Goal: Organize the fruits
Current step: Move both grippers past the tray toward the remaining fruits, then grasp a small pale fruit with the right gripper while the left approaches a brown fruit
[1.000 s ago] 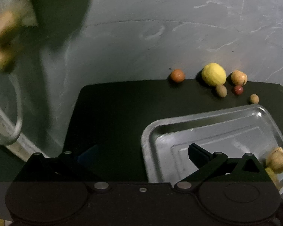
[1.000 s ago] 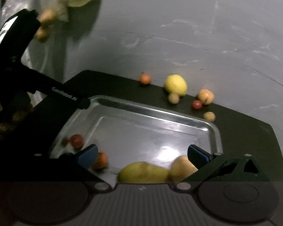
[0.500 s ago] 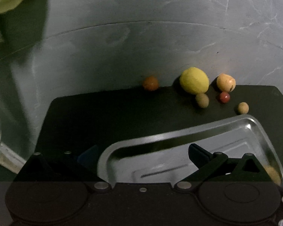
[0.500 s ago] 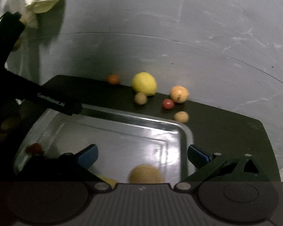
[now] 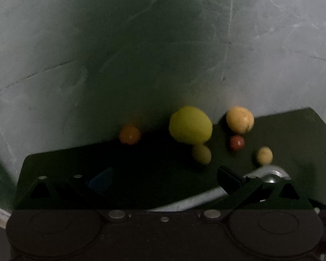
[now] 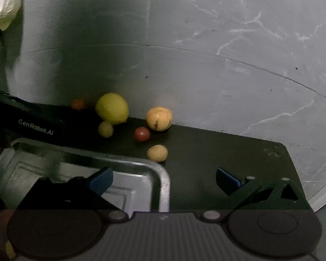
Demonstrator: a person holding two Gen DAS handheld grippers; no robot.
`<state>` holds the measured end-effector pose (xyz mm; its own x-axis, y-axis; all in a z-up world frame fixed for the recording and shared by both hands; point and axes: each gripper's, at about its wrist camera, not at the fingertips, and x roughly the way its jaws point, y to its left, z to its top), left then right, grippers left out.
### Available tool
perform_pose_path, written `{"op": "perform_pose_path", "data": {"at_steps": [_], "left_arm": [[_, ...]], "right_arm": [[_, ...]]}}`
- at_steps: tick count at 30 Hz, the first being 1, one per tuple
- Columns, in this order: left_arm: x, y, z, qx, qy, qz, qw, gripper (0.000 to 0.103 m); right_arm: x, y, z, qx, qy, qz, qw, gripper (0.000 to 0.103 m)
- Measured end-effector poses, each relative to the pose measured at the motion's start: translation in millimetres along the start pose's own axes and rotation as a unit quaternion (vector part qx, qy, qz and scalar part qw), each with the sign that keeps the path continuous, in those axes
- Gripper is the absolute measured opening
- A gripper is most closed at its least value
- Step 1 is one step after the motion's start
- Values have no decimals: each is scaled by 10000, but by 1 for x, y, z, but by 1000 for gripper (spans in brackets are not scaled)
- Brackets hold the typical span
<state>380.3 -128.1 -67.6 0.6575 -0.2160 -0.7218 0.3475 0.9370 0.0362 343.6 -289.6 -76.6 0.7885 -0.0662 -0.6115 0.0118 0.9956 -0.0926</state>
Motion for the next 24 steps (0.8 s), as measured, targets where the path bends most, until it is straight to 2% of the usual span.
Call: {"op": "perform_pose_path", "data": {"at_steps": [3,12,24], "left_arm": [[9,-11,6,-64,9,132,9999,102],[33,-28,8,-60,199,218,9995,102],[48,-34,10,-52,368,326,9988,102]], "right_arm": [[13,-10,4,118,-21,-9,9999,103],[34,-22,6,217,-19,168,9996,102],[55,-28,9,348,38,480,9982,92]]}}
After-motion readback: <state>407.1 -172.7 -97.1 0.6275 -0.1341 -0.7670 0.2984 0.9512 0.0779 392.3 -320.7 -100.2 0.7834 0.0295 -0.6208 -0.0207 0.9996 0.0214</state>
